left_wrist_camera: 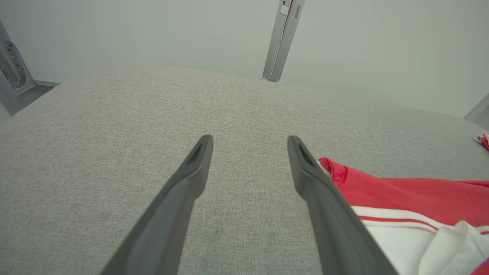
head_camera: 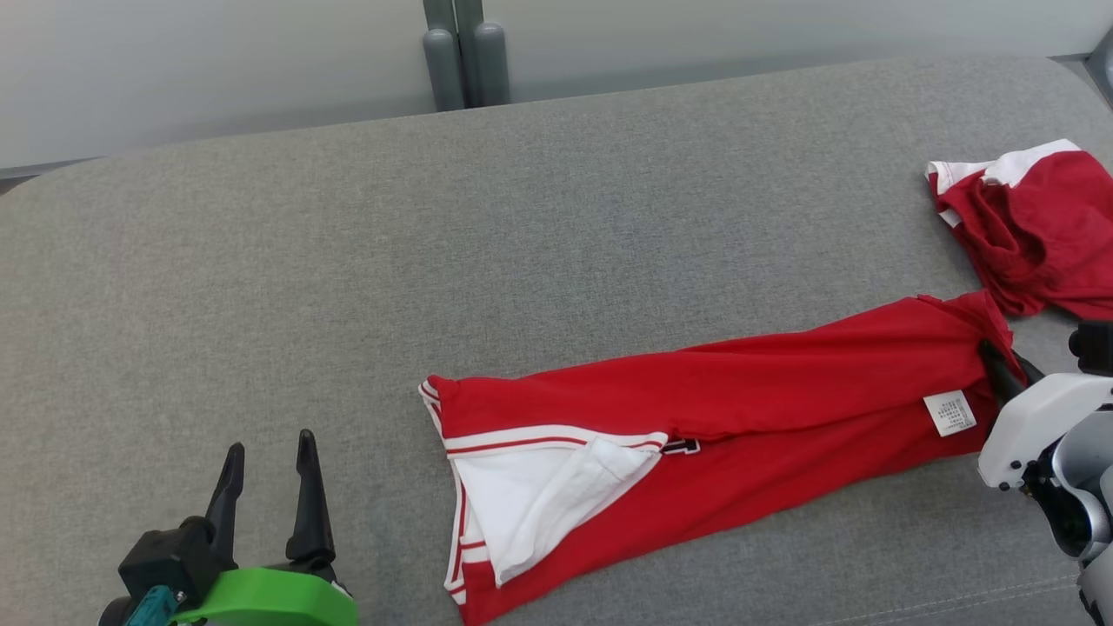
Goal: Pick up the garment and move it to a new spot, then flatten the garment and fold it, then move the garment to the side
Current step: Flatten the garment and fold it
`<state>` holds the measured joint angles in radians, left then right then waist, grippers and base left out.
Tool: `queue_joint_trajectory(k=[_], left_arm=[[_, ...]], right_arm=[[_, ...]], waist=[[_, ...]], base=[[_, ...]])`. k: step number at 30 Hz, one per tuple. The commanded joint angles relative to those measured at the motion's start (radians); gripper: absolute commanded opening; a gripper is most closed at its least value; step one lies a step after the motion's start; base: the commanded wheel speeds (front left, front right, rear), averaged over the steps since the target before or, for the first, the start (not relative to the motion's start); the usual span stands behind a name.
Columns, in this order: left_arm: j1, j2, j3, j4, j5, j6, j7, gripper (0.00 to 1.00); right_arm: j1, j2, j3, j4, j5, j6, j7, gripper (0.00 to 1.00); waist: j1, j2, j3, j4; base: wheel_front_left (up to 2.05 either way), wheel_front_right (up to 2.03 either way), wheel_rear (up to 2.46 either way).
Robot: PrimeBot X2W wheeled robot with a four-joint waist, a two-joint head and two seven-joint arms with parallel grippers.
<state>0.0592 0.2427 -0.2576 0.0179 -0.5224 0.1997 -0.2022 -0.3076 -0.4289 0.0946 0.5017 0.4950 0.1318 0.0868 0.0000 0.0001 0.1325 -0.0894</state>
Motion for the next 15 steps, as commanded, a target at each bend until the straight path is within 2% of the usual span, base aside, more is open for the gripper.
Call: queue_joint_trajectory(k=[1,15], left_arm=[[-0.019,0.007,0.000,-0.001,0.003,0.005,0.001,1.00],[-0.031,0.014,-0.011,0.000,0.000,0.005,0.005,1.00]], right_arm=[[0.022,0.003,-0.001,-0.030,0.012,-0.002,0.004,0.00],[0.137,0.070,0.116,-0.440,0.056,-0.002,0.102,0.00]], waist=[[0.0000,-0.0001,0.003,-0.009],[0.0000,-0.0001,0.001,-0.018]], base=[[0.00,0.00,0.00],[0.00,0.00,0.00]])
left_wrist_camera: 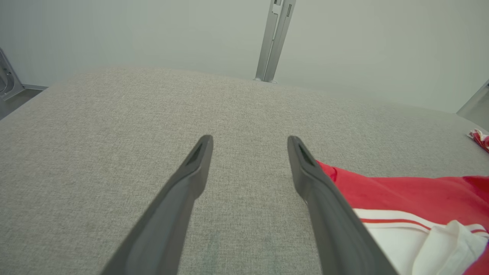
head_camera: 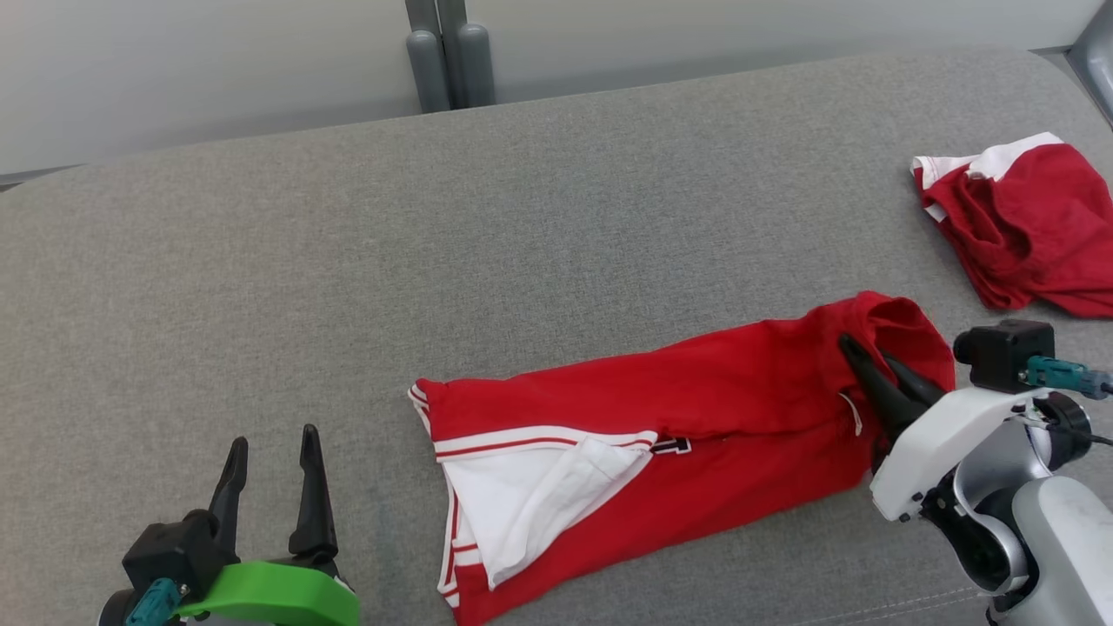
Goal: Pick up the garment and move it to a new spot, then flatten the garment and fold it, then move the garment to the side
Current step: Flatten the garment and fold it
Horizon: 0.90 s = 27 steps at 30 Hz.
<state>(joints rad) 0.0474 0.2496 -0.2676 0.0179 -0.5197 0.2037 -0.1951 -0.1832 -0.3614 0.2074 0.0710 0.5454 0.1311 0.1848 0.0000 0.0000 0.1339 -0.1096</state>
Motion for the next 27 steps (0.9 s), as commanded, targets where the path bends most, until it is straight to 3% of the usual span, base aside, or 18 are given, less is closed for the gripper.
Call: queue_joint_trajectory(k=[1,8,13,27], left_arm=[[-0.020,0.007,-0.001,0.001,-0.003,0.001,-0.002,1.00],[-0.023,0.004,-0.008,0.002,-0.008,0.002,0.001,1.00],[-0.027,0.001,-0.010,0.008,-0.014,-0.001,-0.004,1.00],[-0.054,-0.025,-0.041,0.041,-0.014,-0.022,-0.018,1.00]], right_arm=[[0.016,0.008,0.014,-0.029,0.007,-0.001,0.008,0.00],[0.020,0.054,0.109,-0.143,0.013,-0.001,0.044,0.00],[-0.009,0.101,0.202,-0.155,0.018,0.000,0.063,0.00],[-0.162,0.275,0.433,0.082,0.043,0.000,0.027,0.00]], waist=[[0.0000,0.0000,-0.001,0.005],[0.0000,0.0000,-0.009,0.030],[0.0000,0.0000,-0.013,0.045],[0.0000,0.0000,-0.012,0.116]], base=[[0.00,0.00,0.00],[0.00,0.00,0.00],[0.00,0.00,0.00],[0.00,0.00,0.00]])
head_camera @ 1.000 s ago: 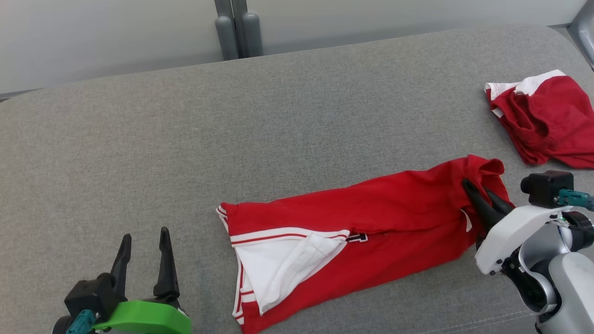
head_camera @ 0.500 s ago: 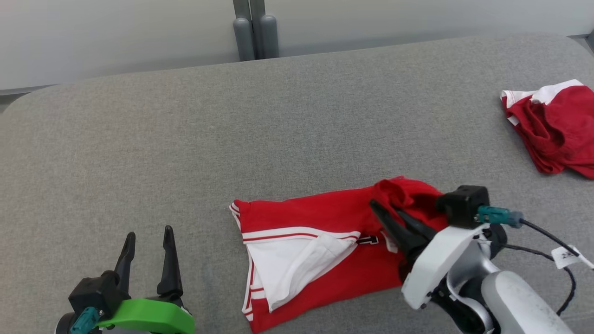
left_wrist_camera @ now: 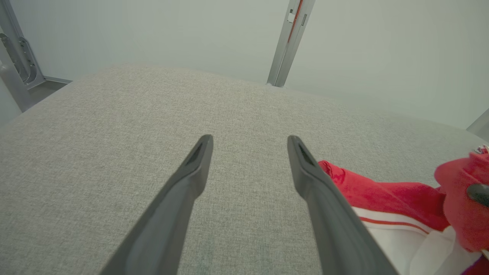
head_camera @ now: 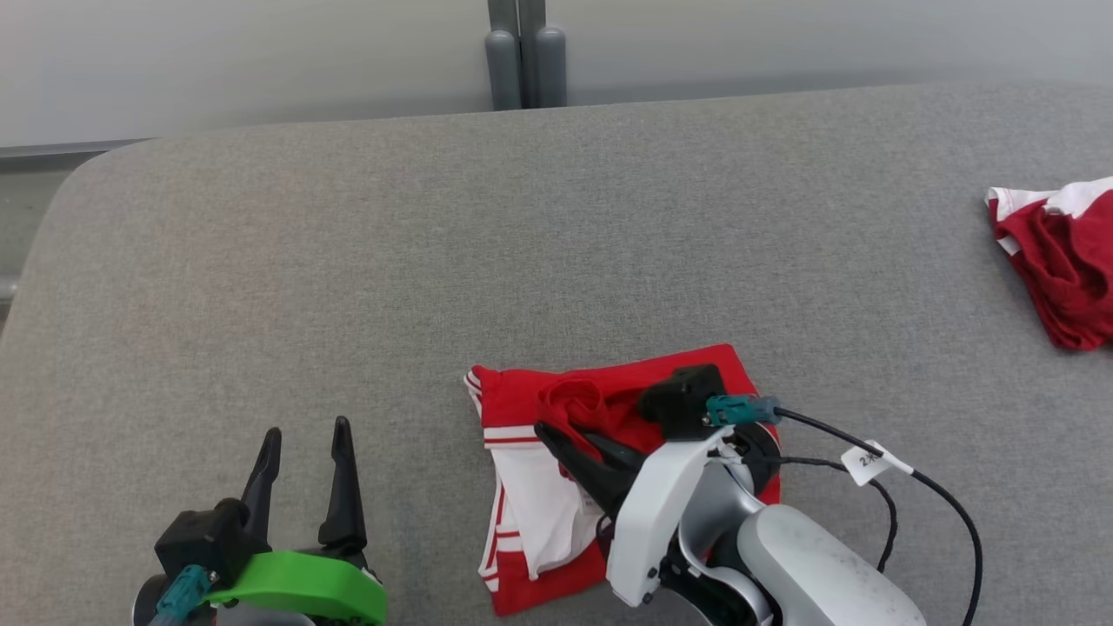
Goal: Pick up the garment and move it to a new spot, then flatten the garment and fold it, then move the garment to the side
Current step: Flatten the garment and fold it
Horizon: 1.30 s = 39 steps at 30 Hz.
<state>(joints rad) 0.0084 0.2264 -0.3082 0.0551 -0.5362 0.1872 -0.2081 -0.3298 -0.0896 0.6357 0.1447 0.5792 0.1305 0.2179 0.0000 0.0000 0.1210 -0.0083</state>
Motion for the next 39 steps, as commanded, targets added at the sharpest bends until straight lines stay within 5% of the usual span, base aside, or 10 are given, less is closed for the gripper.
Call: queue_joint_trajectory(k=[1,9,11,12,13,25,39], left_arm=[[-0.018,-0.004,-0.002,0.006,0.002,-0.006,-0.007,1.00],[-0.030,-0.017,-0.016,0.036,-0.002,-0.019,-0.017,1.00],[-0.031,-0.018,-0.018,0.041,-0.003,-0.021,-0.019,1.00],[-0.030,-0.018,-0.018,0.044,-0.003,-0.022,-0.020,1.00],[-0.030,-0.019,-0.019,0.047,-0.004,-0.022,-0.021,1.00],[-0.010,-0.012,-0.039,0.059,0.004,-0.024,-0.019,1.00],[-0.010,0.006,-0.053,0.040,0.008,-0.021,-0.007,1.00]], right_arm=[[-0.021,0.008,0.013,0.029,0.013,0.000,-0.012,0.00],[-0.078,0.035,0.067,0.213,0.047,0.000,-0.076,0.00],[-0.090,0.038,0.082,0.249,0.062,0.000,-0.095,0.37],[-0.096,0.039,0.091,0.261,0.072,0.000,-0.106,0.89],[-0.101,0.039,0.099,0.263,0.087,0.000,-0.118,1.00],[-0.162,0.038,0.135,0.251,0.151,0.000,-0.251,1.00],[-0.035,0.023,-0.212,0.201,-0.124,0.000,-0.383,1.00]], waist=[[0.0000,0.0000,0.001,0.020],[0.0000,0.0000,-0.003,0.068],[0.0000,0.0000,-0.005,0.074],[0.0000,0.0000,-0.007,0.077],[0.0000,0.0000,-0.008,0.078],[0.0000,0.0000,-0.043,0.044],[0.0000,0.0000,-0.055,0.004]], base=[[0.00,0.00,0.00],[0.00,0.00,0.00],[0.00,0.00,0.00],[0.00,0.00,0.00],[0.00,0.00,0.00],[0.00,0.00,0.00],[0.00,0.00,0.00]])
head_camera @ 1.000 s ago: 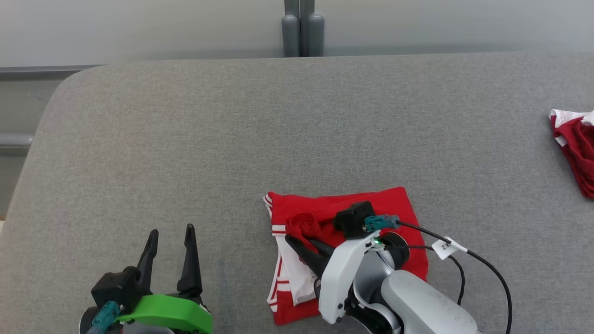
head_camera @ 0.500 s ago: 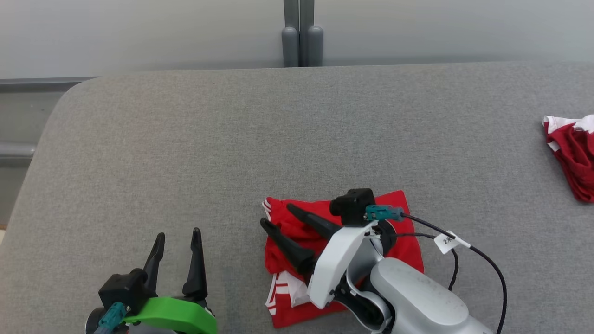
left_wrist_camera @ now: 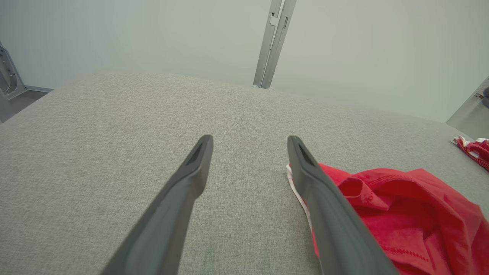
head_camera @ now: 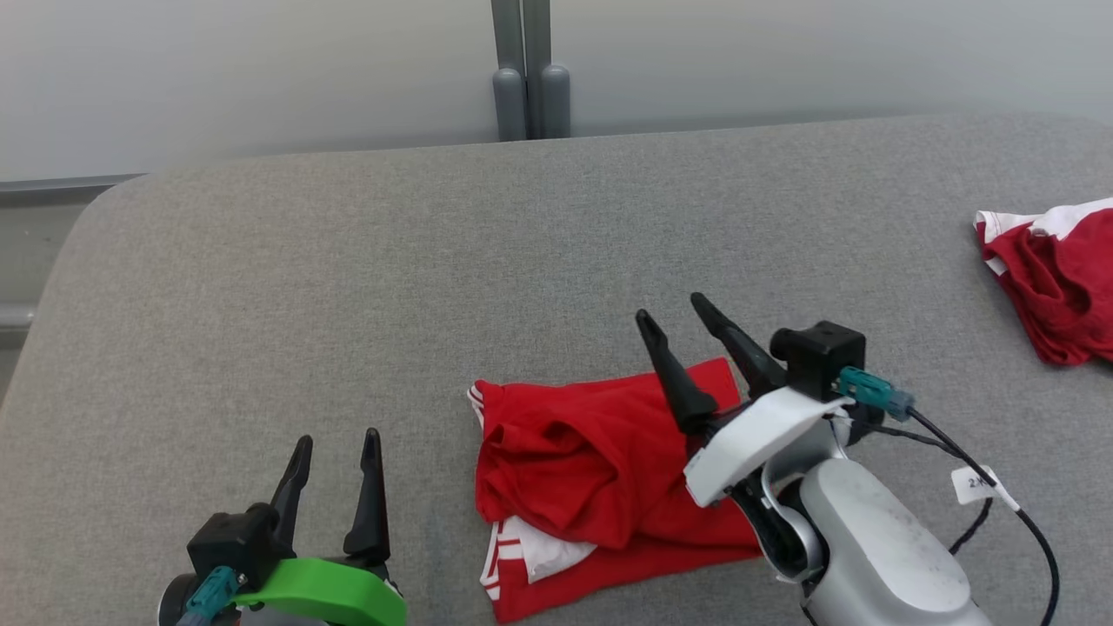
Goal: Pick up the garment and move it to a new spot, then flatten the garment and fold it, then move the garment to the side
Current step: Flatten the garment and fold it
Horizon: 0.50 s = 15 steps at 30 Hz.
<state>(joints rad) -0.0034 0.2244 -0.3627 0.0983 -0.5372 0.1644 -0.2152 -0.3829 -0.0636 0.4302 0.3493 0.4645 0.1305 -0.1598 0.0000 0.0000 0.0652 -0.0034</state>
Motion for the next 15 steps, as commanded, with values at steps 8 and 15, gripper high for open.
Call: queue_joint_trajectory(k=[8,15], left_arm=[[-0.007,0.015,-0.001,-0.007,0.010,0.005,-0.001,1.00],[-0.014,0.020,-0.003,-0.011,0.009,0.008,0.001,1.00]], right_arm=[[0.156,0.001,-0.122,-0.035,-0.110,0.000,-0.016,0.29],[0.229,0.001,-0.097,-0.011,-0.166,0.000,-0.018,0.00]], waist=[[0.0000,0.0000,0.007,-0.002],[0.0000,0.0000,0.018,0.012]], base=[[0.00,0.00,0.00],[0.00,0.00,0.00]])
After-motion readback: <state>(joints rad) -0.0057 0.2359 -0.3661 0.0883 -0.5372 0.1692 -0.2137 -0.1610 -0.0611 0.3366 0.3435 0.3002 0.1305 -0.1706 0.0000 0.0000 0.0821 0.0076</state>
